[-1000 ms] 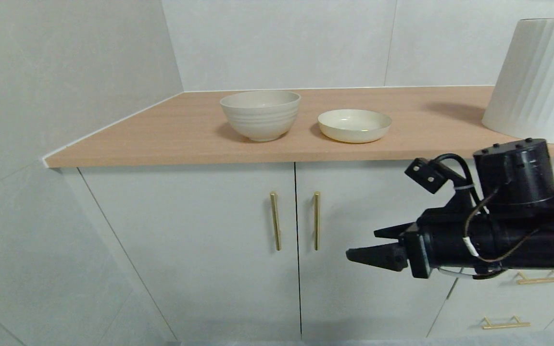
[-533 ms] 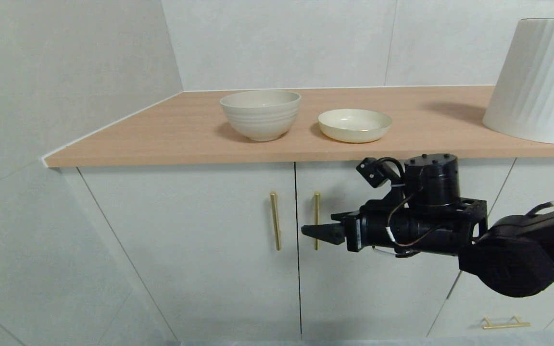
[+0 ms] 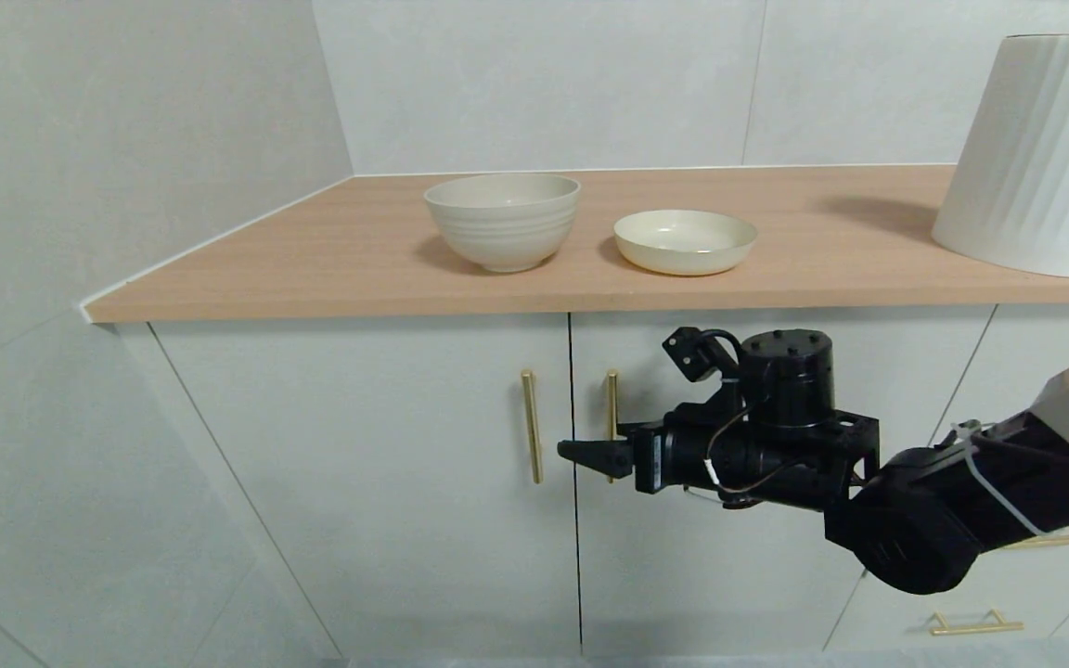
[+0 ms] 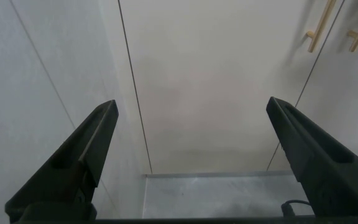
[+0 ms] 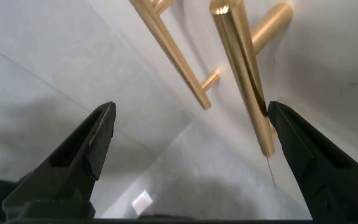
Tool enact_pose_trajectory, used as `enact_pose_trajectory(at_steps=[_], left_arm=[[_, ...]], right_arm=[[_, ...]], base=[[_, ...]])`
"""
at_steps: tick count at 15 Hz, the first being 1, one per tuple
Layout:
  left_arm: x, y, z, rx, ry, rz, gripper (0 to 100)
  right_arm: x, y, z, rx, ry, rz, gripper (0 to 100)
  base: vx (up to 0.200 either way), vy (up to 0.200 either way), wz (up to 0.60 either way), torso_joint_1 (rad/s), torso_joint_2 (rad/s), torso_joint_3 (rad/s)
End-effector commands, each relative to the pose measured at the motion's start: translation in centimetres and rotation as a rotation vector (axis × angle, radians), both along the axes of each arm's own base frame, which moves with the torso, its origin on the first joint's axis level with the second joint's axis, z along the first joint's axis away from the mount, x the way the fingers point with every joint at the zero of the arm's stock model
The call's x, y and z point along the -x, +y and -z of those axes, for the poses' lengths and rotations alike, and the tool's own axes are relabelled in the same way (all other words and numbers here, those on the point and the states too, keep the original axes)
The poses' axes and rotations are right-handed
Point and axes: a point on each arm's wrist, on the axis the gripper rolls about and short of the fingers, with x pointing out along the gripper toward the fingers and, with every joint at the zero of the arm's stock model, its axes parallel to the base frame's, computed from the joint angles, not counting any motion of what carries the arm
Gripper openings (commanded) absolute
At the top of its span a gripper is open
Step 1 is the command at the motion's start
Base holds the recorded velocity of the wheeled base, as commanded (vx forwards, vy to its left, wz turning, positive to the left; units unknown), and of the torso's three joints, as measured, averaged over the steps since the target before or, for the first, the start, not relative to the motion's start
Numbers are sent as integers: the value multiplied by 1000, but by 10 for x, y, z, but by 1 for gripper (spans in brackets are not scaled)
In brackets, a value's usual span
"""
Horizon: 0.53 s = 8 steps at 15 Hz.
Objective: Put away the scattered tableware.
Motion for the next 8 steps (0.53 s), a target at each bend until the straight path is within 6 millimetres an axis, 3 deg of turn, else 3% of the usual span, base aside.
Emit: enact_pose_trajectory(at_steps=[1,8], left_arm=[[0,0,0,0,0,0,100],[0,0,0,-1,0,0,100]], right_arm=[[-3,4,13,11,19,0,100],[2,8,10,-61,19,-5,100]], base=[[0,0,0,0,0,0],[0,0,0,0,0,0]])
